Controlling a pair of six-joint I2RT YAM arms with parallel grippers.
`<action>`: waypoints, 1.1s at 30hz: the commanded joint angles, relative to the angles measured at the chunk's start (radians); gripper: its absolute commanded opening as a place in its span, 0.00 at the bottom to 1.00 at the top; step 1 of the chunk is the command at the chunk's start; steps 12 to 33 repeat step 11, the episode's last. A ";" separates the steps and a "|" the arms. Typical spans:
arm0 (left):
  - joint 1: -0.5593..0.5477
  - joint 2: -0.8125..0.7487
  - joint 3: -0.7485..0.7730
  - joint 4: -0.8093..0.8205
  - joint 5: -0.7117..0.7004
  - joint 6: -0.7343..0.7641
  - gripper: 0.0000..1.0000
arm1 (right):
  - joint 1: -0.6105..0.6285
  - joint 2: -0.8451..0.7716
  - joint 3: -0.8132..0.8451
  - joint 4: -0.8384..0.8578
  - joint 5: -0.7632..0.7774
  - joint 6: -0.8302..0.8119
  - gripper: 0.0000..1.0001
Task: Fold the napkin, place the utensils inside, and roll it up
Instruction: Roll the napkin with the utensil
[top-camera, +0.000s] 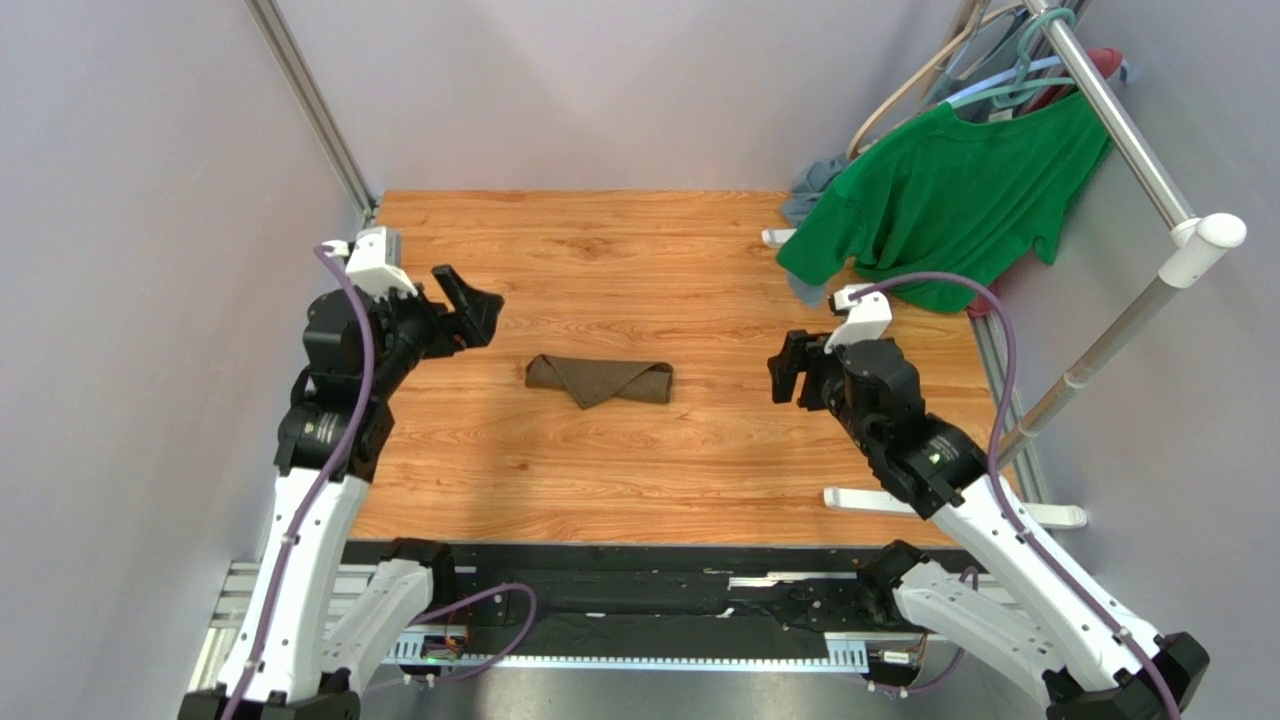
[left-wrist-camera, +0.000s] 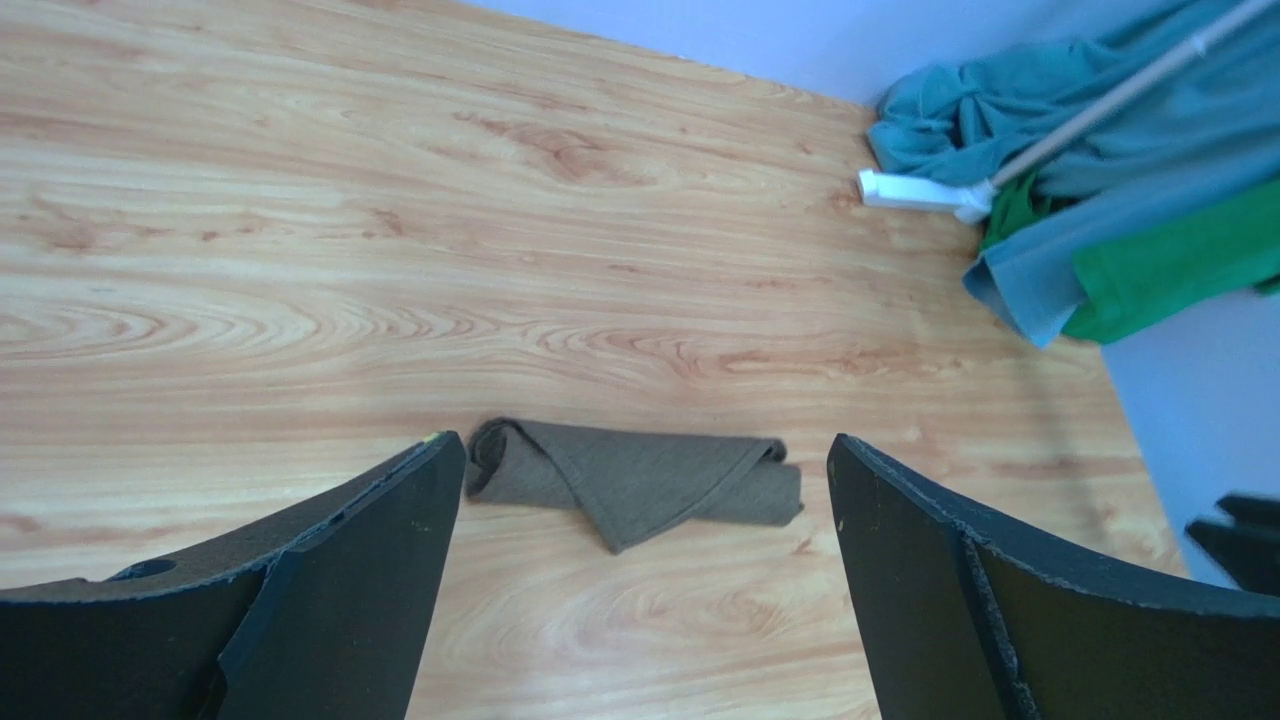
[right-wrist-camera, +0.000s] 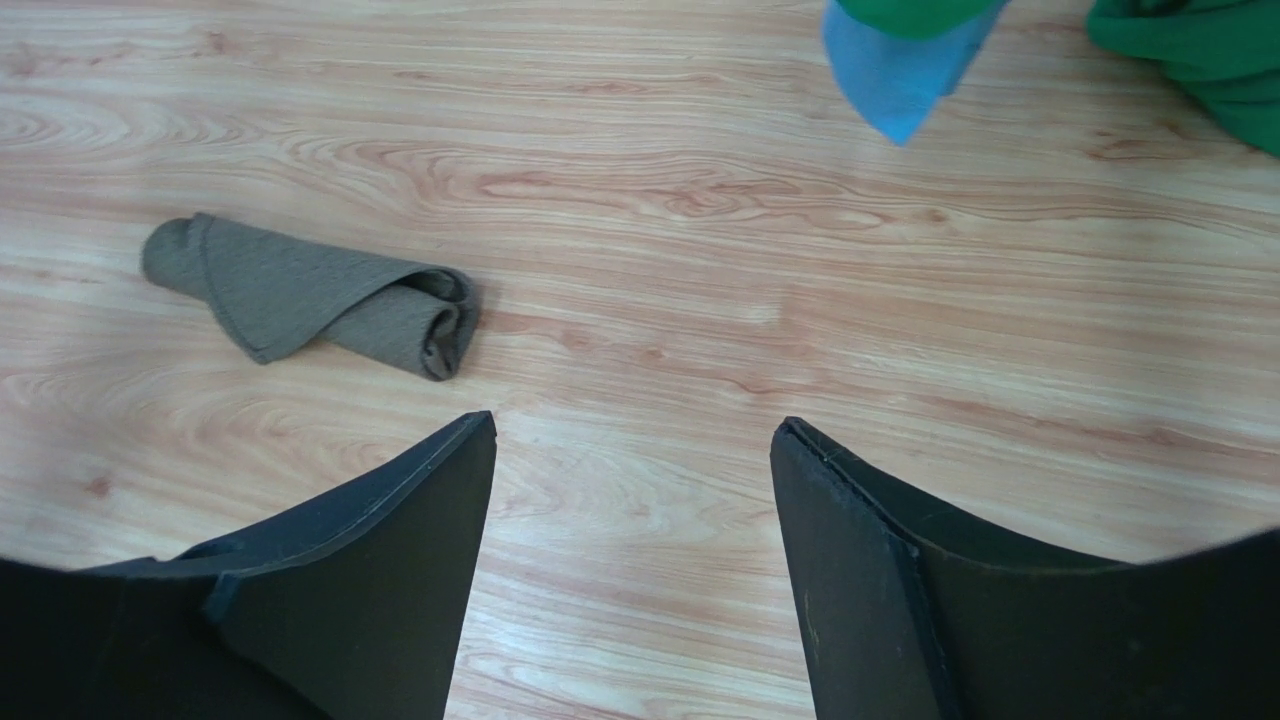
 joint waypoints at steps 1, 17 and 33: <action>0.005 -0.085 -0.016 -0.130 0.041 0.139 0.99 | -0.004 -0.060 -0.055 0.035 0.126 -0.043 0.72; 0.005 -0.213 -0.149 -0.044 0.027 0.170 0.99 | -0.004 -0.098 -0.075 0.047 0.167 -0.051 0.72; 0.005 -0.213 -0.149 -0.044 0.027 0.170 0.99 | -0.004 -0.098 -0.075 0.047 0.167 -0.051 0.72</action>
